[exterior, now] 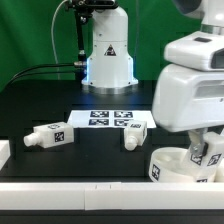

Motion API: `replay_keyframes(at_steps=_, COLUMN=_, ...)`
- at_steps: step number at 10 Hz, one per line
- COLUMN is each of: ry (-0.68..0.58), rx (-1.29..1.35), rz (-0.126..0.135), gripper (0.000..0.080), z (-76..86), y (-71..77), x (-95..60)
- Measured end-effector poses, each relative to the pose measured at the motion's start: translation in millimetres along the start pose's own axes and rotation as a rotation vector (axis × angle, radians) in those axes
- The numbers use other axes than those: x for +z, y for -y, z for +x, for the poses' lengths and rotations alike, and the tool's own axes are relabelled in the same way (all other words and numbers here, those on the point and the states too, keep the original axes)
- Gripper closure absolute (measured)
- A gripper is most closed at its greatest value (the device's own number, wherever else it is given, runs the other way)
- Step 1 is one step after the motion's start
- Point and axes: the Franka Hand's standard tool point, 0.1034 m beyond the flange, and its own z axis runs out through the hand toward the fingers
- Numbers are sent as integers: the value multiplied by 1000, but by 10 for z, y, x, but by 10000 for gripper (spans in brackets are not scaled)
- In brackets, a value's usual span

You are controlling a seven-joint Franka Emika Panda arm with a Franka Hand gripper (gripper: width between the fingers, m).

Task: Assemble stool

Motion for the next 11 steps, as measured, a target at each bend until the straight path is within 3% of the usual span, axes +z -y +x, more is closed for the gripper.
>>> replay_keyframes(at_steps=2, ry=2, rx=79, rz=12, gripper=466, z=-23, y=-147, x=17)
replay_keyframes(at_steps=4, ry=4, rx=211, rz=10, gripper=466, z=-22, y=-132, x=20)
replay_keyframes(at_steps=6, ry=-15, rx=565, rz=6, gripper=466, z=-33, y=-126, x=18)
replay_keyframes(at_steps=8, ry=-10, rx=891, rz=-10, gripper=466, z=-117, y=-266, x=38)
replay_keyframes(at_steps=9, ry=-11, rx=1000, rz=-4, gripper=466, z=-163, y=-315, x=47)
replay_keyframes(at_steps=10, ry=-27, rx=982, rz=-41, gripper=466, z=-148, y=-297, x=36)
replay_keyframes(at_steps=11, ry=-24, rx=1039, rz=-47, gripper=466, z=-167, y=-316, x=36)
